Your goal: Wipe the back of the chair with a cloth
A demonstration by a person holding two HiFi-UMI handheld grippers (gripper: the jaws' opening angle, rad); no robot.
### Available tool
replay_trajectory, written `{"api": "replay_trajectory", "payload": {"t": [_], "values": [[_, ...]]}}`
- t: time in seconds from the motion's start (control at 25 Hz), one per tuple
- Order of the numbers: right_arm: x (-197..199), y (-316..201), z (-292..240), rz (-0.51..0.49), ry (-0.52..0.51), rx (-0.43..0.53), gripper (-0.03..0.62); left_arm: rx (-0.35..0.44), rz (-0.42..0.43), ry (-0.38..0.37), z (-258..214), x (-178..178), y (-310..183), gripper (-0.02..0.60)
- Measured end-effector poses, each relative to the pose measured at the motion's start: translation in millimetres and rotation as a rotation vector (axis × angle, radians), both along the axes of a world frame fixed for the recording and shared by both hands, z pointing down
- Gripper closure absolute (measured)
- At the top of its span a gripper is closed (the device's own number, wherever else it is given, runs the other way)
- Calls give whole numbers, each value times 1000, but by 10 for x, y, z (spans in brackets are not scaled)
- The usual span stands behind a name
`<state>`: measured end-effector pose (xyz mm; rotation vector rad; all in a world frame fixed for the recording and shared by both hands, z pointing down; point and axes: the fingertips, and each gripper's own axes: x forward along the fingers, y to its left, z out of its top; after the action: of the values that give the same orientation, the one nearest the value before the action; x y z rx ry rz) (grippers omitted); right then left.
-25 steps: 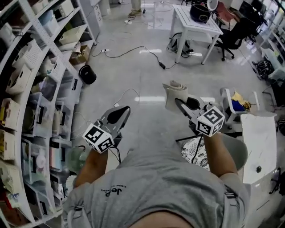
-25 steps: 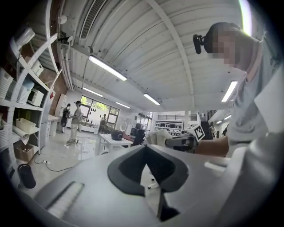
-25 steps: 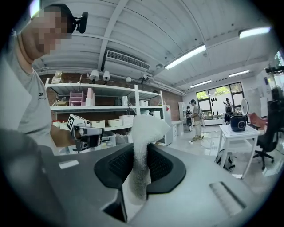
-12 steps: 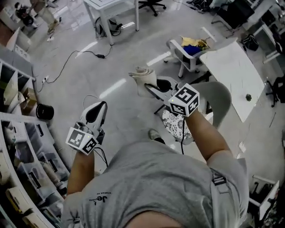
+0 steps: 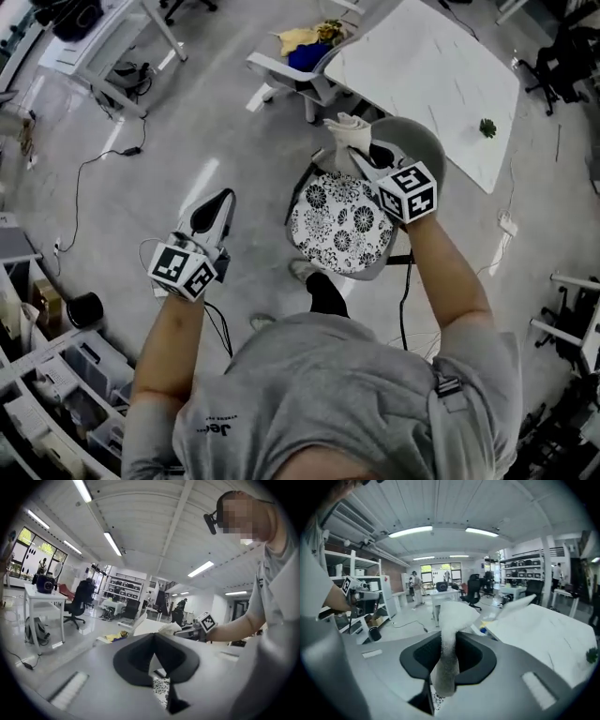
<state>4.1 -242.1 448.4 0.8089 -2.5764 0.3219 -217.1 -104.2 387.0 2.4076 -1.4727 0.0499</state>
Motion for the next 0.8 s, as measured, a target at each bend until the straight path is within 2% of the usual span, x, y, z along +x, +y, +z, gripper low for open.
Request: {"api": "replay_trajectory", "payload": {"t": [0.12, 0.24, 0.48, 0.6, 0.8], "values": [[603, -453, 490, 141, 56, -29, 522, -37, 50, 9, 344, 344, -498, 523], [948, -804, 909, 217, 104, -39, 522, -70, 106, -2, 676, 678, -854, 523], [1095, -1261, 1431, 266, 170, -41, 522, -126, 174, -12, 1081, 1101, -1049, 523], [1174, -1438, 1599, 311, 223, -32, 522, -154, 170, -6, 1210, 1134, -1028, 523], [1260, -1540, 1640, 373, 245, -19, 522, -177, 156, -5, 1305, 1077, -941, 523]]}}
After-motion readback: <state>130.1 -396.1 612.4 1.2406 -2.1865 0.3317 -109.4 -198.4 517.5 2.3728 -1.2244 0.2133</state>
